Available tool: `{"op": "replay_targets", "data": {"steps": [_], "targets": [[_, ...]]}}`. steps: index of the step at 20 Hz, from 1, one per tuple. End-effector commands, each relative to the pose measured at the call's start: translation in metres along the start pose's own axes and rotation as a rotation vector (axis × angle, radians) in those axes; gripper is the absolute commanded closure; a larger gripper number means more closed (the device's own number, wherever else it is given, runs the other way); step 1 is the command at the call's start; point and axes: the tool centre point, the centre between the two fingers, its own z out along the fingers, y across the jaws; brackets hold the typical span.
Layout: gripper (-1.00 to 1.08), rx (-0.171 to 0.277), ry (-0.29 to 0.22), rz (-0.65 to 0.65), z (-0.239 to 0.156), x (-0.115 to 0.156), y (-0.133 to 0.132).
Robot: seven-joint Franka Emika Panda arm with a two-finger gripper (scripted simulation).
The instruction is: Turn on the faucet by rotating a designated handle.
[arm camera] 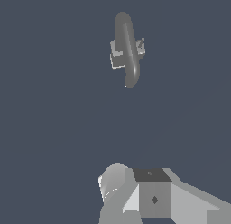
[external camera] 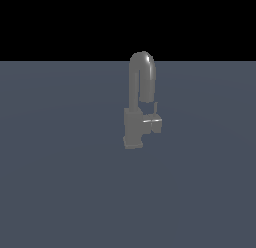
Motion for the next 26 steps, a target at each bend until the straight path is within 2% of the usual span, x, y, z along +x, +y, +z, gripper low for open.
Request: {"op": "replay_targets", "data": {"steps": [1,7,13,19,26], "targets": [[1.08,0.0,0.0,0.0,0.0,0.0,0.0],[1.08,0.01,-0.012,0.01,0.0,0.005,0.0],[1.08,0.041,-0.049,0.04,0.002,0.019,0.0],[1.08,0.094,-0.112,0.092,0.006,0.044,0.001],[1.08,0.177,-0.211,0.174,0.016,0.081,0.004]]}}
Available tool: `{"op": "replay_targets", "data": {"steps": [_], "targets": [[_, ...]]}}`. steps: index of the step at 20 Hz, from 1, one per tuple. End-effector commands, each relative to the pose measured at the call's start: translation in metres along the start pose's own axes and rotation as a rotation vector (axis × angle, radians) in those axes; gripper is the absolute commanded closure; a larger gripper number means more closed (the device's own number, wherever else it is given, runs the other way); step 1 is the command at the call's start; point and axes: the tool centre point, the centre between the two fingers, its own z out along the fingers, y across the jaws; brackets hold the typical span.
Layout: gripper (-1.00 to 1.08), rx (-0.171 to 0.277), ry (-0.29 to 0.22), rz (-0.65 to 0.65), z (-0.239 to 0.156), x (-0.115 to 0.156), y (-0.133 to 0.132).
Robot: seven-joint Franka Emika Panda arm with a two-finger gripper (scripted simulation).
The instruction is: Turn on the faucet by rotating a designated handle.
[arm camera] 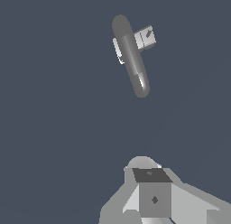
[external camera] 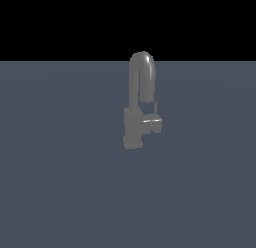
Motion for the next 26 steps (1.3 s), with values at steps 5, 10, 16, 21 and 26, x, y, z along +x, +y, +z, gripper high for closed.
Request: {"op": "replay_targets", "data": {"steps": [5,10,16,21,26], "targets": [[1.08,0.081,-0.096,0.079,0.005,0.038,0.0],[1.08,0.146,-0.172,0.14,0.011,0.066,0.002],[1.08,0.225,-0.265,0.215,0.022,0.101,0.006],[1.08,0.294,-0.345,0.279,0.034,0.129,0.011],[1.08,0.364,-0.427,0.344,0.049,0.156,0.017]]}}
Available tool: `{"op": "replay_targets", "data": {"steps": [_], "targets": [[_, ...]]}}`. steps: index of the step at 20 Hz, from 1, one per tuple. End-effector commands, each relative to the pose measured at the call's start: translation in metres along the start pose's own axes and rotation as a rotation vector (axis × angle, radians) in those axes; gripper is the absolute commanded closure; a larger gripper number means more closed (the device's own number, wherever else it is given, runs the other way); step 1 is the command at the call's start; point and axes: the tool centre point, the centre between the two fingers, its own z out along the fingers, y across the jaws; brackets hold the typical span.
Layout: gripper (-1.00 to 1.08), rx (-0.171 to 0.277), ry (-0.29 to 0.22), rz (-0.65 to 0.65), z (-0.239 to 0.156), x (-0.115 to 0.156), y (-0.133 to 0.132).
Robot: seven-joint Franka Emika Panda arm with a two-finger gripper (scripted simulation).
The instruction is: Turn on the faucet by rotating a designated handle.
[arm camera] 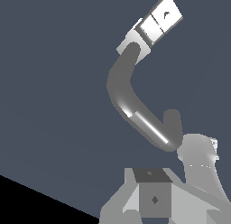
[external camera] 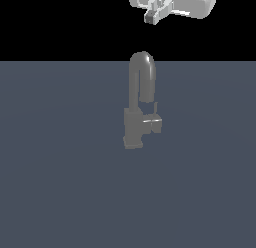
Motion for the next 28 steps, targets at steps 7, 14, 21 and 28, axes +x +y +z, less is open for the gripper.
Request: {"op": "replay_targets", "data": {"steps": [7,14,21,28], "targets": [[1.08,0.126,-0.148,0.116,0.008,0.055,0.002],[1.08,0.24,-0.281,0.221,0.022,0.103,0.007],[1.08,0.368,-0.43,0.34,0.046,0.153,0.017],[1.08,0.486,-0.566,0.452,0.076,0.194,0.027]]}}
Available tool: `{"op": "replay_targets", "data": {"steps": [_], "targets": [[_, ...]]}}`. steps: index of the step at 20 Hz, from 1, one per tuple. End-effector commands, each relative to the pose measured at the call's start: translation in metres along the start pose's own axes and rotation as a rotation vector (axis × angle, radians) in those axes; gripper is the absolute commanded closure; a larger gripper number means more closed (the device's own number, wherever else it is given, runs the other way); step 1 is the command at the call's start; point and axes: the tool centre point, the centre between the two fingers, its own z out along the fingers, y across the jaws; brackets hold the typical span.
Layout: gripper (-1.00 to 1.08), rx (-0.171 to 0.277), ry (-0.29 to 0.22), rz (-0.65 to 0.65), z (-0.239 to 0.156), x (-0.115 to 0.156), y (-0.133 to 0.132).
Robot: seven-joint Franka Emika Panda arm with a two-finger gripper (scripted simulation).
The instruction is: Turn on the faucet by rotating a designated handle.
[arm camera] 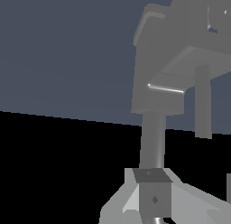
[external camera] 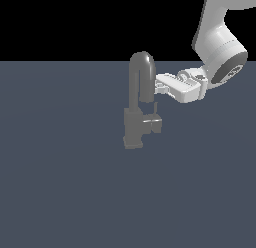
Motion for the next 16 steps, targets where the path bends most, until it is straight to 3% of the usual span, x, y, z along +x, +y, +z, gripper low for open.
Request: {"op": "replay_targets", "data": {"steps": [1,8,16], "targets": [[1.08,0.039,-0.044,0.036,0.002,0.016,-0.001],[1.08,0.11,-0.124,0.103,0.008,0.047,0.0],[1.08,0.124,-0.14,0.116,0.01,0.053,0.001]]}}
